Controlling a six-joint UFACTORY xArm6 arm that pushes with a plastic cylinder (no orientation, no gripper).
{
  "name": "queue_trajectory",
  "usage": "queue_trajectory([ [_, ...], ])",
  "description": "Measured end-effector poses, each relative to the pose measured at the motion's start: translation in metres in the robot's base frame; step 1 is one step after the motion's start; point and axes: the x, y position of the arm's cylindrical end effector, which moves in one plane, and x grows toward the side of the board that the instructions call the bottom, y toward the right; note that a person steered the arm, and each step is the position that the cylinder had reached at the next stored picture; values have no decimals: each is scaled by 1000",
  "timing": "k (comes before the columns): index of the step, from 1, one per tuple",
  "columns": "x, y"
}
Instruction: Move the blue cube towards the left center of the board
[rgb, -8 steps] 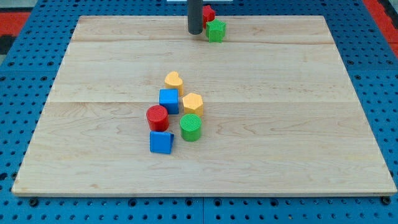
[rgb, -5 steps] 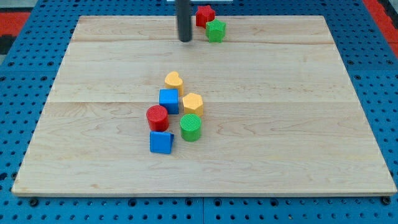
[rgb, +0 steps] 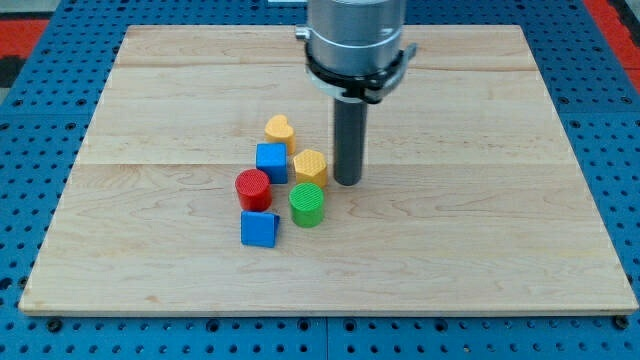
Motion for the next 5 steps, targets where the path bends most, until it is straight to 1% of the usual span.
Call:
queue_trajectory([
  [1,5,-10],
  [2,8,-101],
  [3,-1,-121],
  [5,-26,-108],
])
